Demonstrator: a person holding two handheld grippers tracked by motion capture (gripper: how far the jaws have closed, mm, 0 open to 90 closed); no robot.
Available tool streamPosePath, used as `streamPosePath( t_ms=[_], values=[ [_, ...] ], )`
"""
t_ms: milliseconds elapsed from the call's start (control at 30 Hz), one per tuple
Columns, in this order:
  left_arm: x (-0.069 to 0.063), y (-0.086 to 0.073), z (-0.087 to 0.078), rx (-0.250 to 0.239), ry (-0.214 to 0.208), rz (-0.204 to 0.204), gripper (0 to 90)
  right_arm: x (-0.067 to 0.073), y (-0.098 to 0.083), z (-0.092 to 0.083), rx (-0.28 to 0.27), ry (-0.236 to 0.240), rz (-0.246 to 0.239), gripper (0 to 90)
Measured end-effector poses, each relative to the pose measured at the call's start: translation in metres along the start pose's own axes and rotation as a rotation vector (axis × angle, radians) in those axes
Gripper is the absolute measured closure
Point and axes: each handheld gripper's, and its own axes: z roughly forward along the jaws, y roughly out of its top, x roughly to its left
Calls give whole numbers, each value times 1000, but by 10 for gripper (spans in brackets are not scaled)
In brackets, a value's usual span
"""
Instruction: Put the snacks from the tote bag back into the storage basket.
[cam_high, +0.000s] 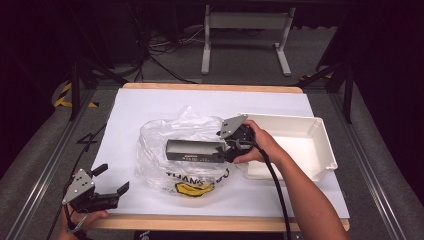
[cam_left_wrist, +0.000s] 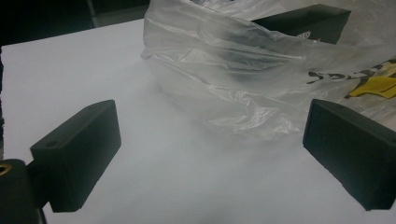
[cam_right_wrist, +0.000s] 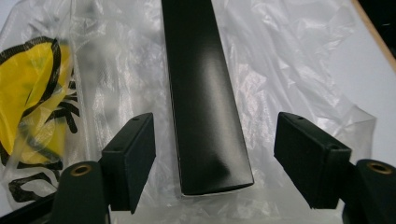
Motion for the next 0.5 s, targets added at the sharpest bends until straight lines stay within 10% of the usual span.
streamPosePath(
  t_ms=[500],
  values=[
    [-2, 1, 4, 6, -17, 8, 50, -6, 9, 22, 162, 70, -57, 319]
  ],
)
